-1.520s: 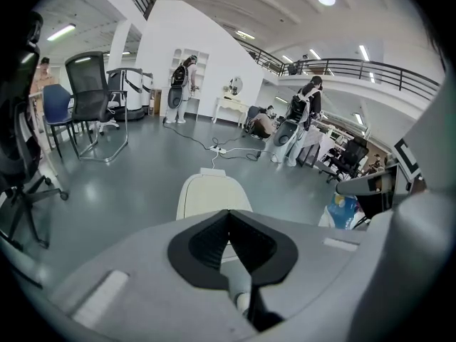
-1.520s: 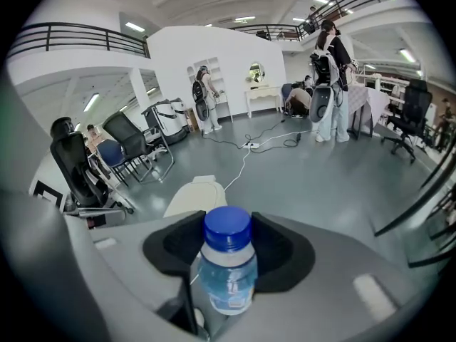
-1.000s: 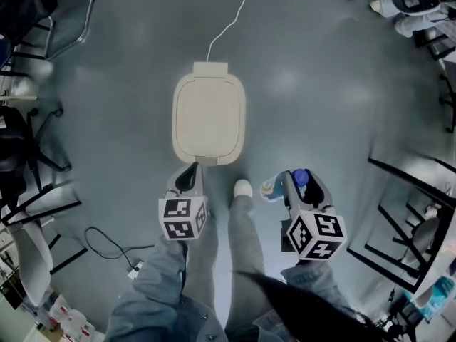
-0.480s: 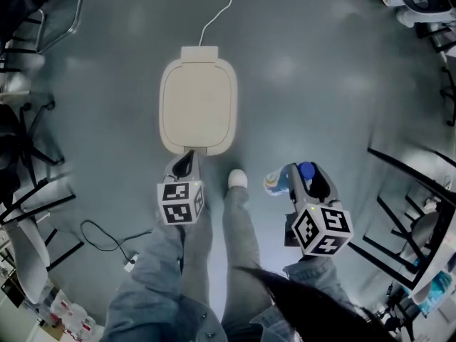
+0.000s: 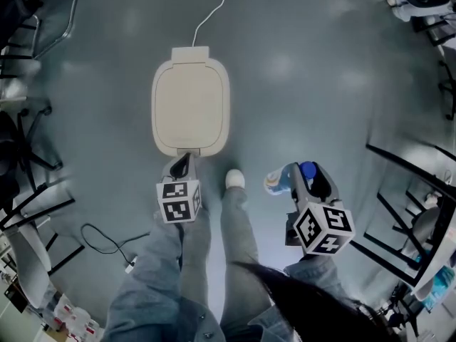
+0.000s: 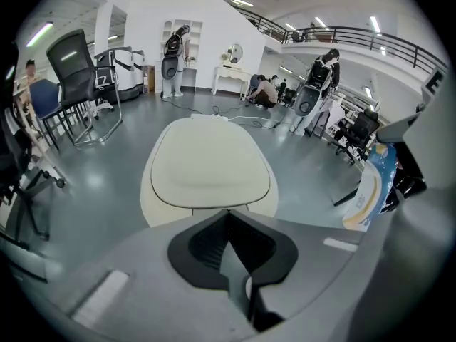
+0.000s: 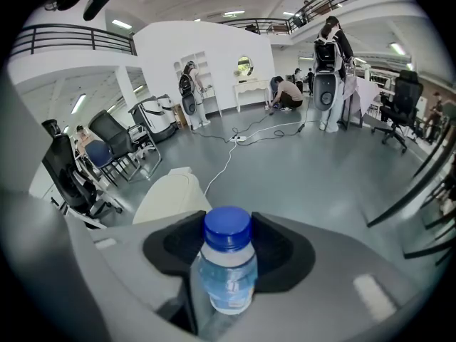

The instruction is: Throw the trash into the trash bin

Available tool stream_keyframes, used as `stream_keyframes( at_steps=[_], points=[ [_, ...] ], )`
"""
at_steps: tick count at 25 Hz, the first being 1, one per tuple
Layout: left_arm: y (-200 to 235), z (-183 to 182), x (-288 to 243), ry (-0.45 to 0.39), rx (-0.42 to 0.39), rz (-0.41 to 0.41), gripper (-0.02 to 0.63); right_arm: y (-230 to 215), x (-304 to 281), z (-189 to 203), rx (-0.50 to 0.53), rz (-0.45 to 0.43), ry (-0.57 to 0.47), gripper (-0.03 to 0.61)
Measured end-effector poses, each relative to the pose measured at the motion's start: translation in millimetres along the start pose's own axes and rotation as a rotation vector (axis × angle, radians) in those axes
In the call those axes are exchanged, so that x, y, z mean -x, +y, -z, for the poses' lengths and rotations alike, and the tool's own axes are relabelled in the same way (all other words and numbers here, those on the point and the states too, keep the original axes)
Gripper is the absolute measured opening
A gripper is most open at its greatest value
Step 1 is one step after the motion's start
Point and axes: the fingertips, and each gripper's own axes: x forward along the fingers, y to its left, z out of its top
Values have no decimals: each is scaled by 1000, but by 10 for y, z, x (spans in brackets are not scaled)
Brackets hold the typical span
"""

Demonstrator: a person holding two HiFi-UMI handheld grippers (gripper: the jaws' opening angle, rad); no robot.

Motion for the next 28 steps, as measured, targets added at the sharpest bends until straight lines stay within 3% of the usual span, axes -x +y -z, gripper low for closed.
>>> stream_keyframes(
  at_steps=[28],
  points=[
    [42,-13,-11,36,61,-8,9,-92,49,-33,-34,18,-22,202]
  ],
)
